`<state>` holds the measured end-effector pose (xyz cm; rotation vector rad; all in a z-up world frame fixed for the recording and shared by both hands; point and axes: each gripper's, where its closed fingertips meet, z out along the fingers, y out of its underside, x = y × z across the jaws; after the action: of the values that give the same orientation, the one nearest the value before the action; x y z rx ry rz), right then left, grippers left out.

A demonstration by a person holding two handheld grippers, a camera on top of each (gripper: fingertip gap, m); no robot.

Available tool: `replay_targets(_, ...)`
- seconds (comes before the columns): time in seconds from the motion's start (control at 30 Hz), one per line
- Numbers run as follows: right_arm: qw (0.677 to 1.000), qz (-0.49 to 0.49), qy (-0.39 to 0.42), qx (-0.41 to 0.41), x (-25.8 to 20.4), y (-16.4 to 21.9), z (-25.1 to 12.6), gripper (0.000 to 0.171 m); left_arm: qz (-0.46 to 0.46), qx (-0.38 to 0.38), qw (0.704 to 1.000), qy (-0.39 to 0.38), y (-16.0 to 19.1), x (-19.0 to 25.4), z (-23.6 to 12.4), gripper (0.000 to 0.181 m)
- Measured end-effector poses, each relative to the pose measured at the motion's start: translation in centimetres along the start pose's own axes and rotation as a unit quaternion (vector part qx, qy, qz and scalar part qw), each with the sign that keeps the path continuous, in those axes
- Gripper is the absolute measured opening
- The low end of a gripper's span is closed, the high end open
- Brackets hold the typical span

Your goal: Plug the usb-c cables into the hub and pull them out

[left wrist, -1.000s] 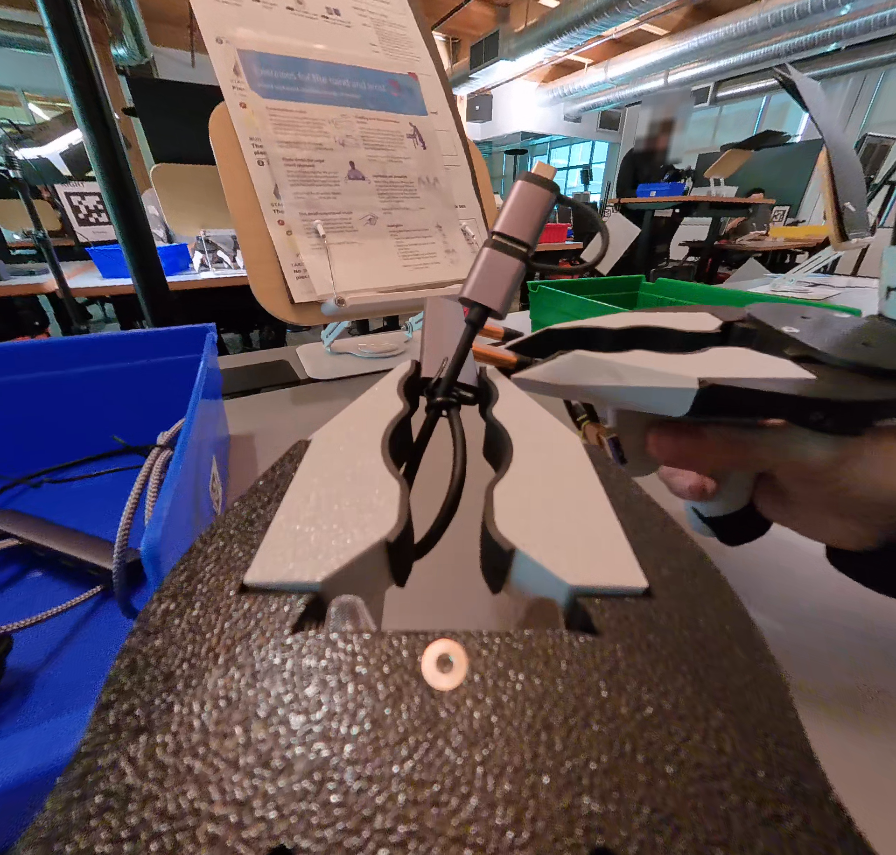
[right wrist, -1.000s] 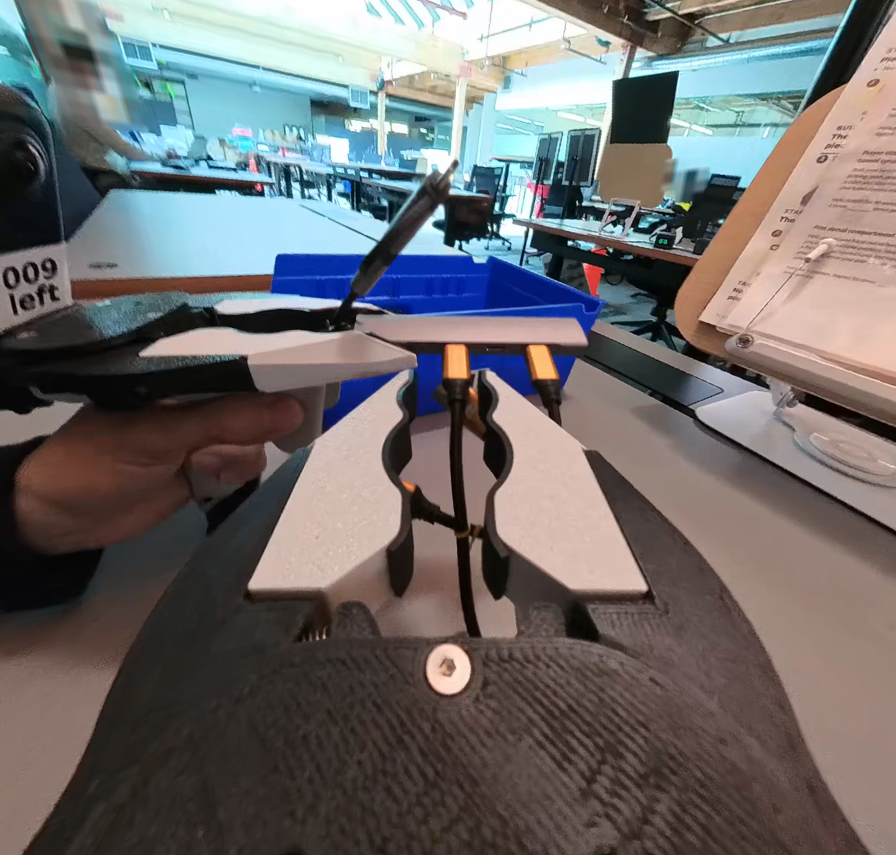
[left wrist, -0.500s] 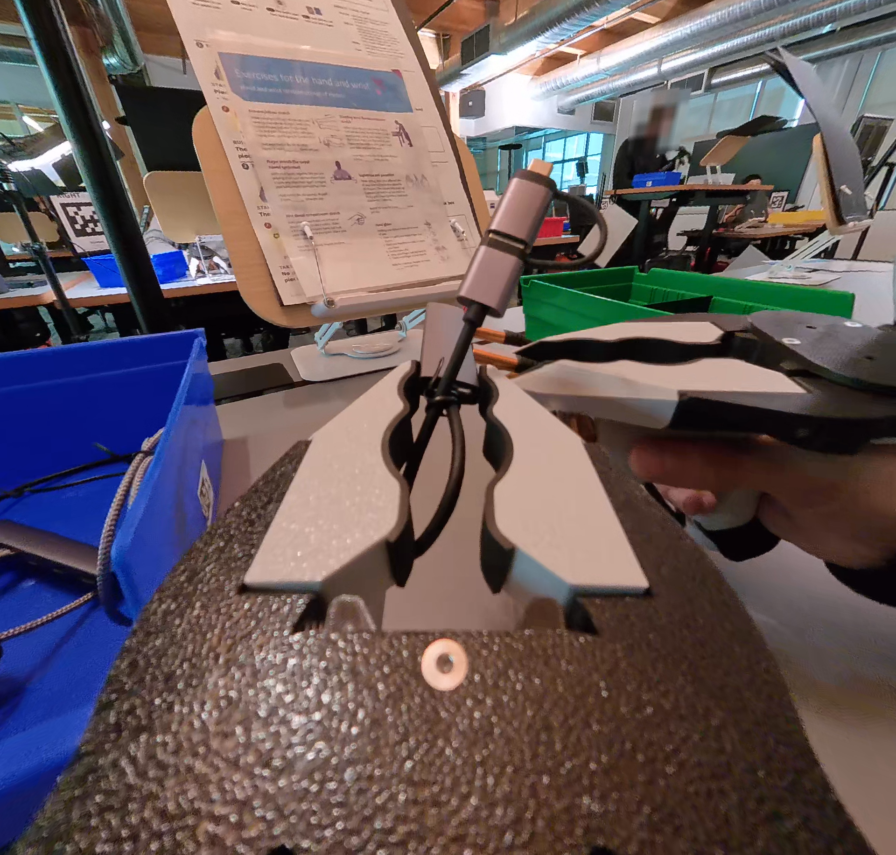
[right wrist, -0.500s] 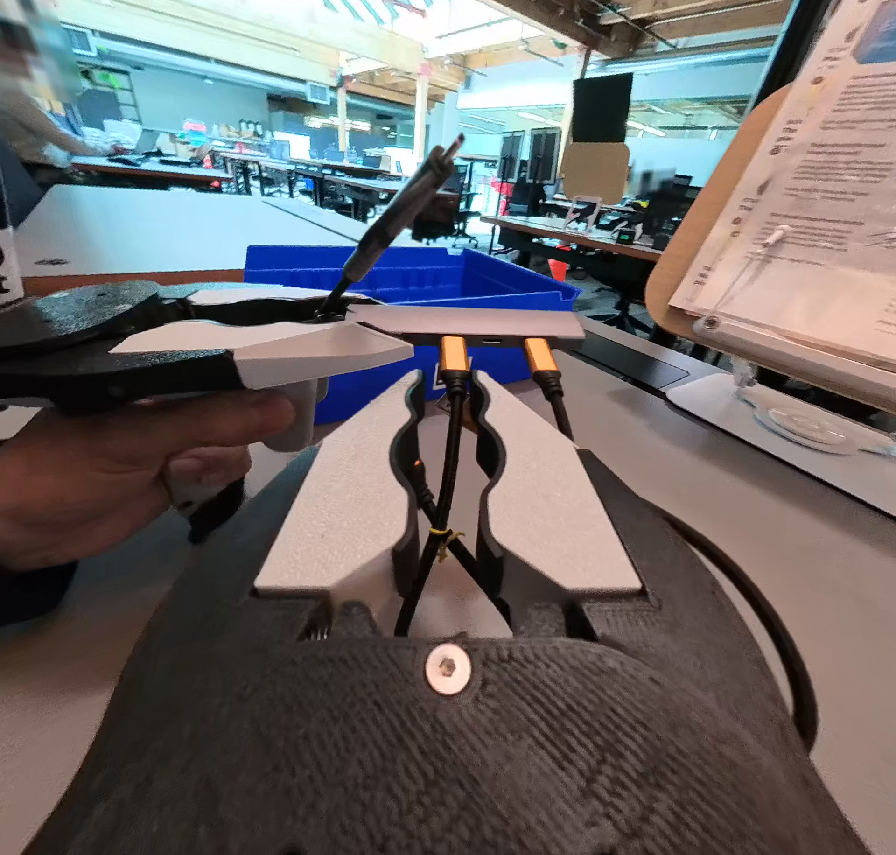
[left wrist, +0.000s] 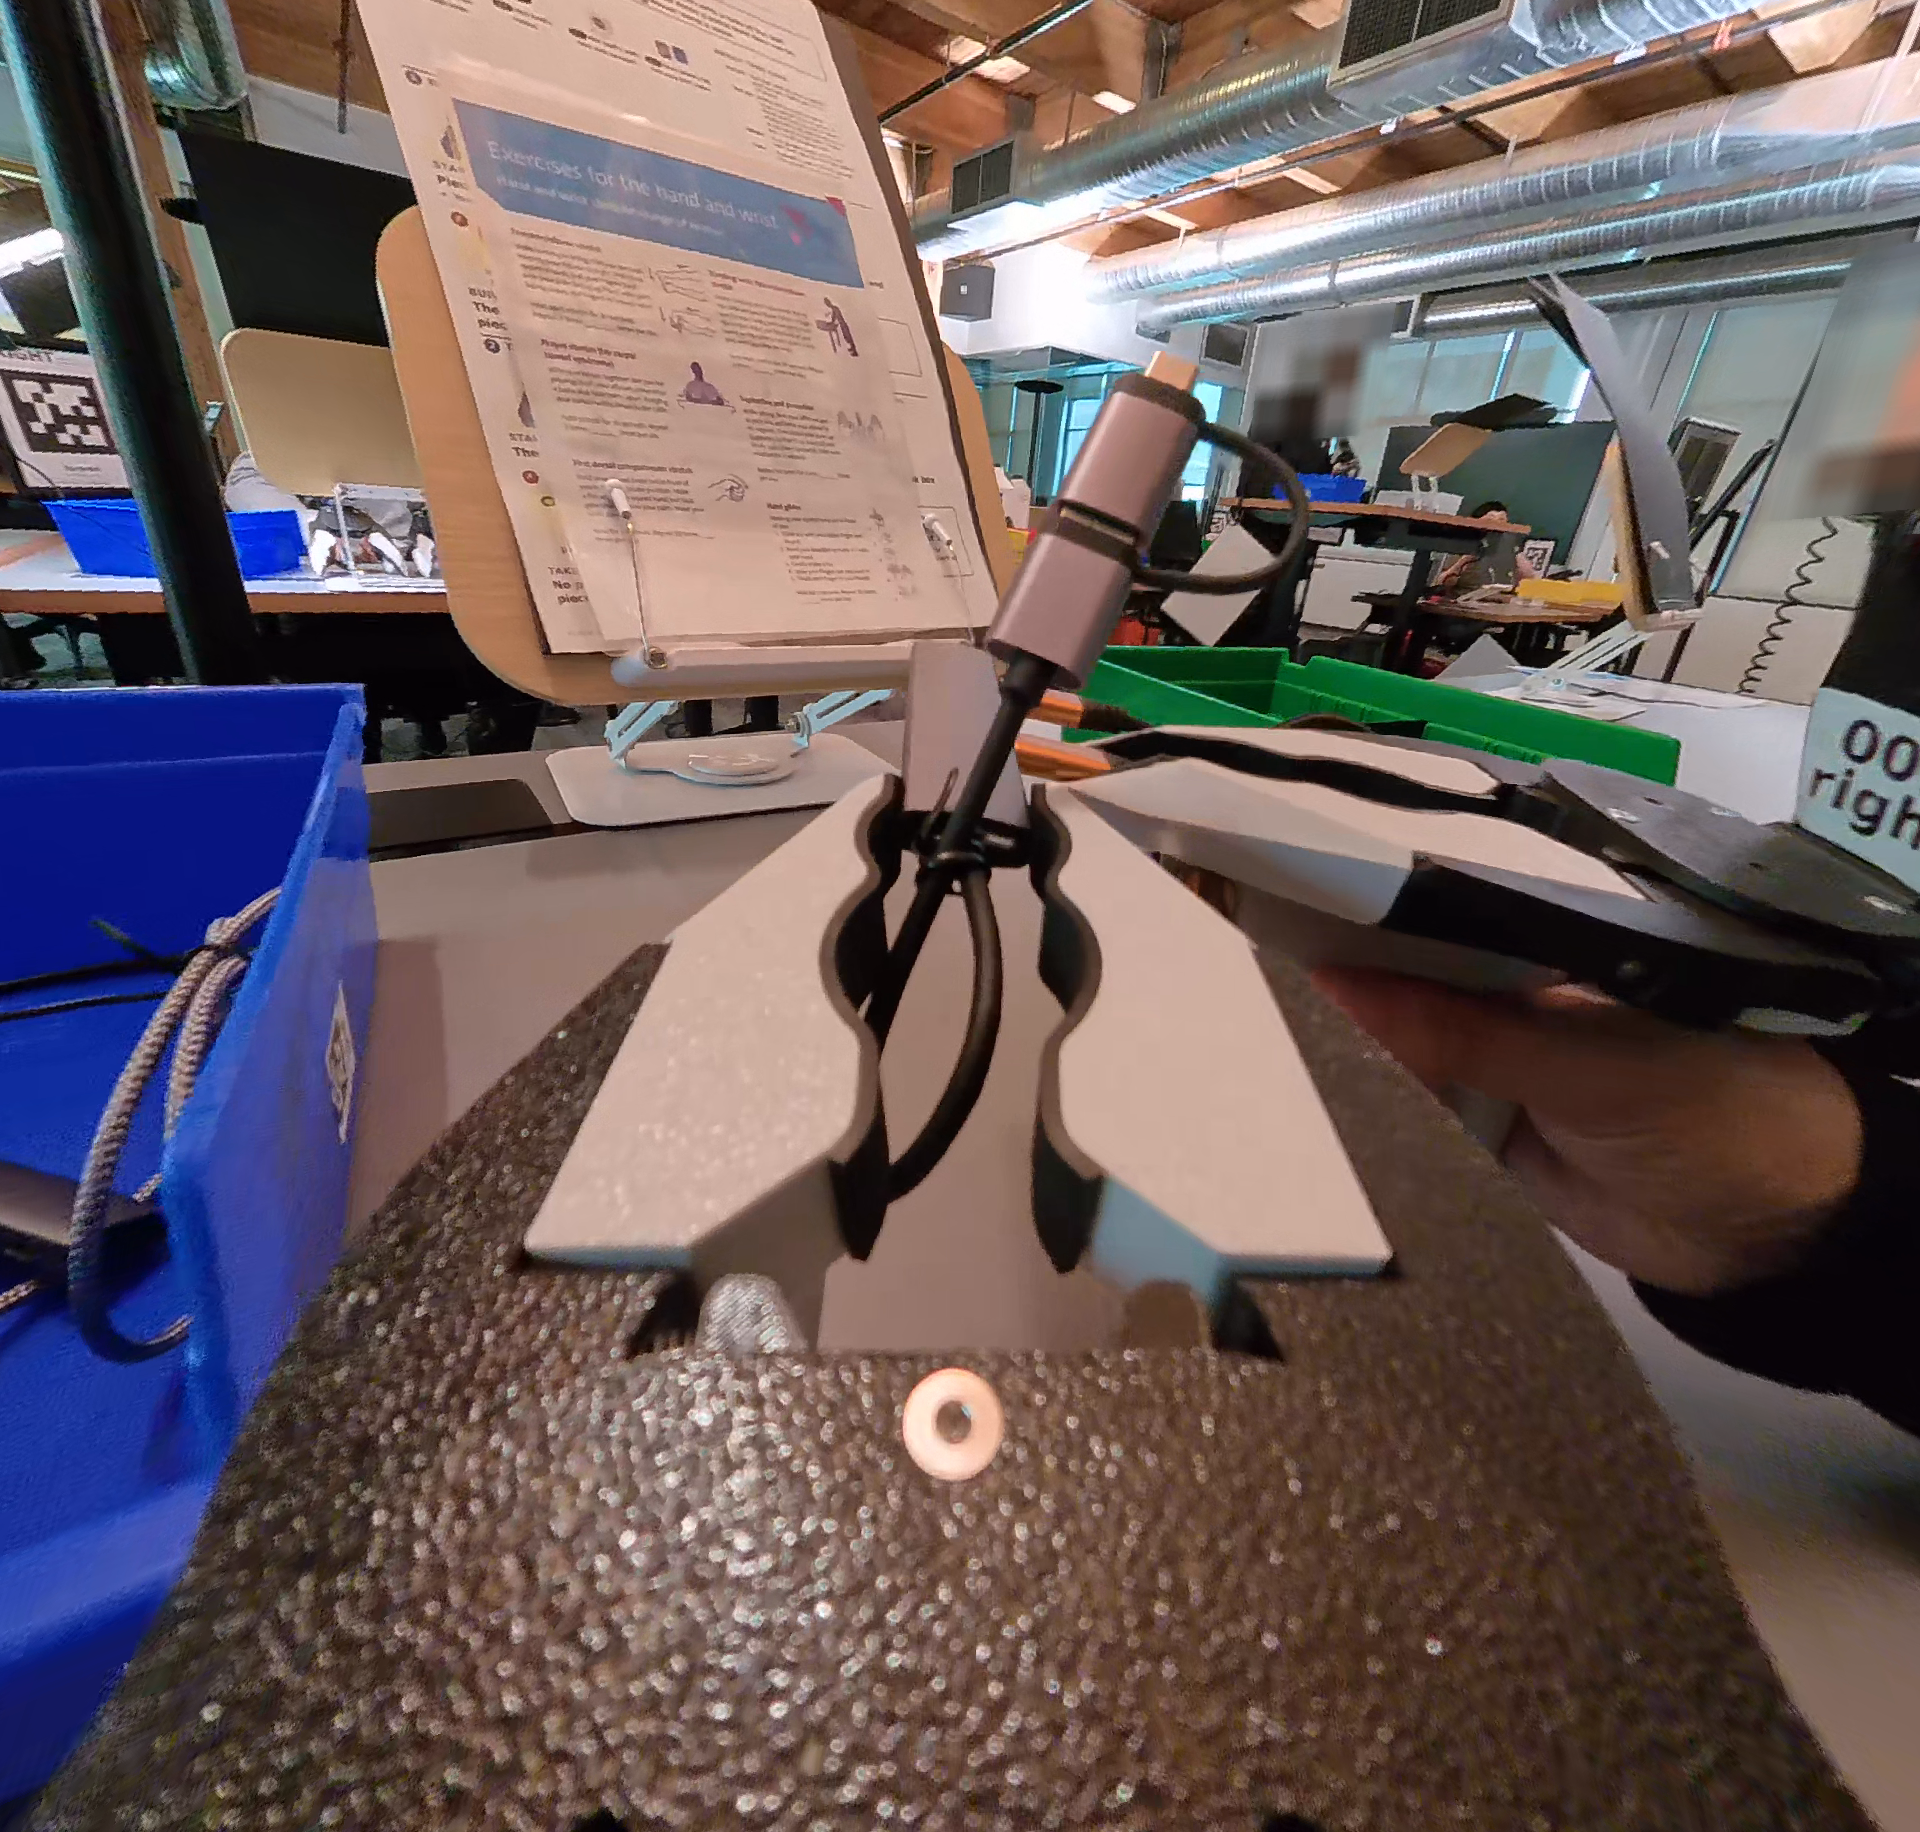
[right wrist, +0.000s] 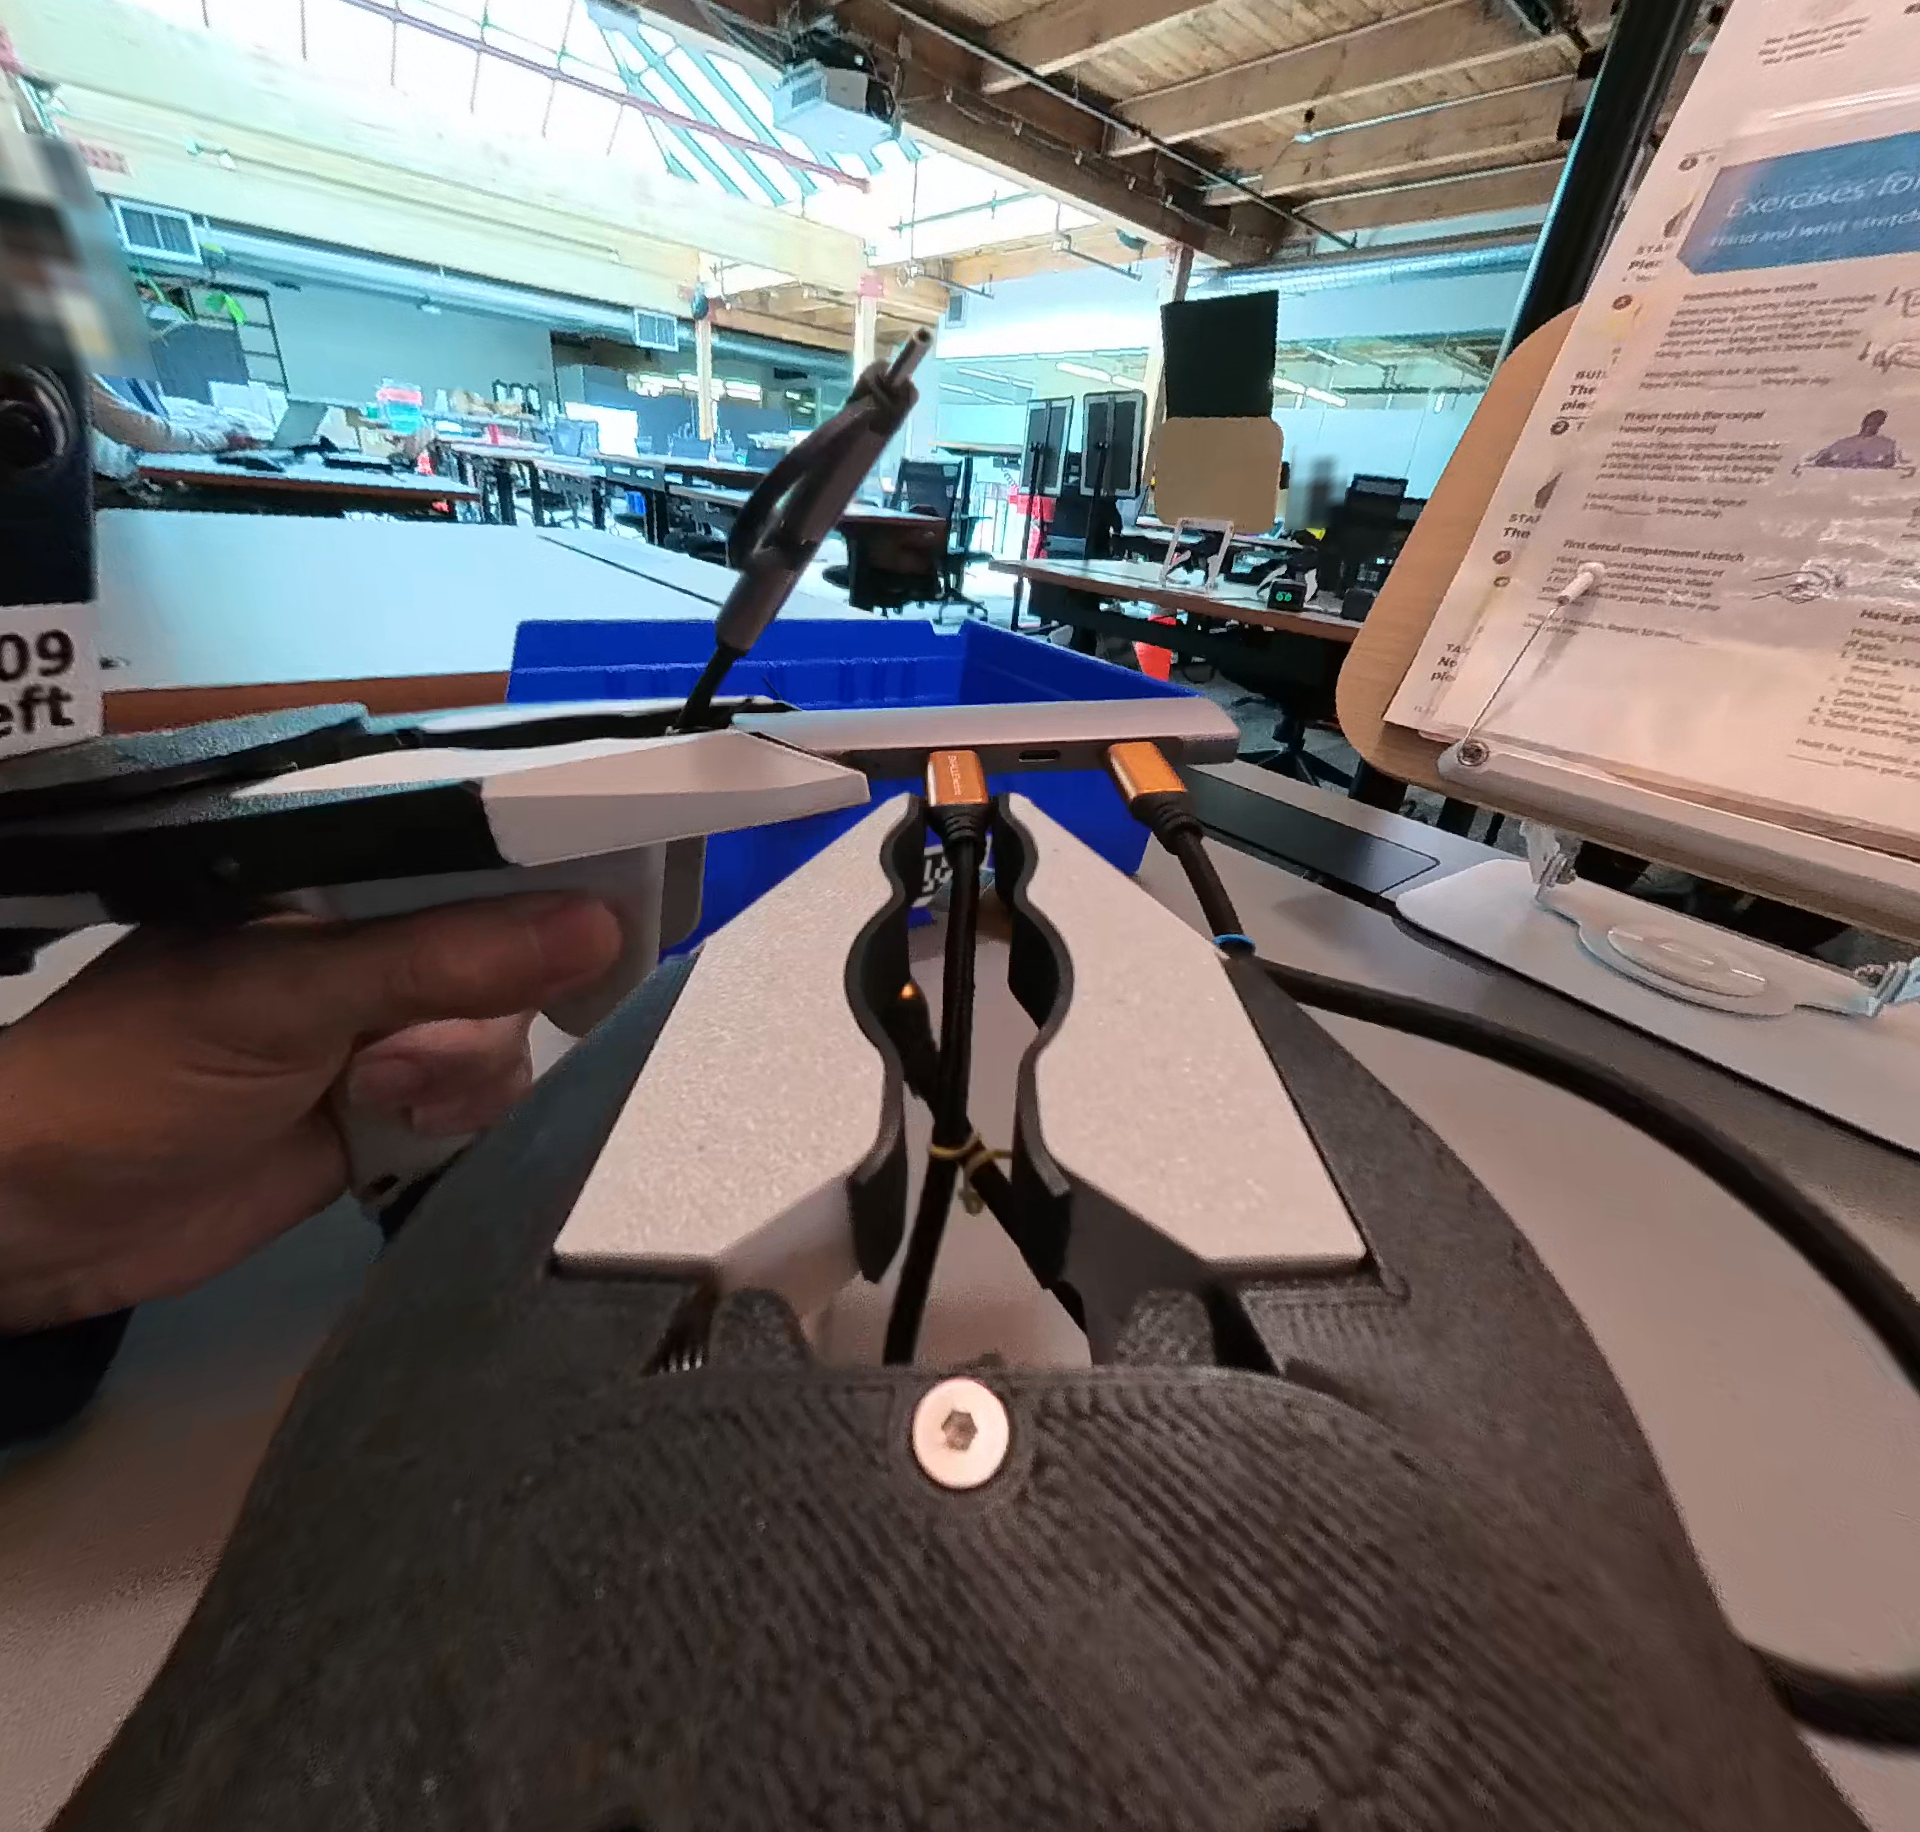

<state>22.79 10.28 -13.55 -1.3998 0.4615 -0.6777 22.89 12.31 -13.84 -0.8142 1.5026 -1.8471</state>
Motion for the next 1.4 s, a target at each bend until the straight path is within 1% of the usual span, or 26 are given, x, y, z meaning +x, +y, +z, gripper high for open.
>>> replay_targets(0.2, 1.000, 0.009, 0.003, -0.002, 0.0, -0.2, 0.1, 0.011, -0.007, 0.000, 1.000, 0.010, -0.1, 0.3, 0.1, 0.021)
replay_targets(0.33, 1.000, -0.012, 0.016, -0.013, 0.1, -0.3, -0.3, 0.011, 0.032, -0.007, 0.999, -0.001, -0.1, 0.6, 0.1, 0.022)
replay_targets(0.4, 0.999, -0.007, 0.017, -0.027, 0.0, -0.1, -0.3, 0.011, 0.034, -0.008, 0.999, -0.008, -0.2, 0.5, 0.1, 0.022)
replay_targets(0.53, 0.999, 0.021, 0.017, -0.045, 0.0, 0.3, -0.3, 0.011, 0.047, -0.020, 0.998, -0.024, -0.2, 0.3, 0.0, 0.022)
replay_targets(0.67, 0.997, 0.063, 0.010, -0.041, 0.1, 0.2, -0.6, 0.012, 0.092, -0.034, 0.994, -0.041, -0.4, 0.6, 0.2, 0.022)
replay_targets(0.73, 0.997, 0.064, 0.009, -0.040, 0.1, 0.1, -0.7, 0.012, 0.094, -0.034, 0.994, -0.037, -0.5, 0.8, 0.2, 0.022)
replay_targets(0.9, 0.996, 0.073, 0.015, -0.043, 0.3, 0.2, -0.7, 0.011, 0.081, -0.044, 0.995, -0.039, -0.4, 0.8, 0.3, 0.022)
replay_targets(1.0, 0.997, 0.076, 0.014, -0.006, 0.4, -0.3, -1.0, 0.011, 0.072, -0.024, 0.997, -0.024, -0.6, 1.3, 0.5, 0.022)
replay_targets(1.1, 0.996, 0.088, 0.020, -0.007, 0.6, 0.2, -0.8, 0.011, 0.031, -0.027, 0.999, -0.023, 0.2, 1.1, 0.6, 0.022)
replay_targets(1.27, 0.997, 0.067, 0.032, -0.016, 0.7, 0.2, -0.6, 0.011, -0.014, -0.022, 1.000, -0.005, 0.3, 1.2, 0.7, 0.021)
replay_targets(1.4, 0.998, 0.038, 0.045, -0.036, 0.6, 0.4, -0.7, 0.012, 0.006, -0.033, 0.999, -0.010, 0.5, 1.1, 0.7, 0.022)
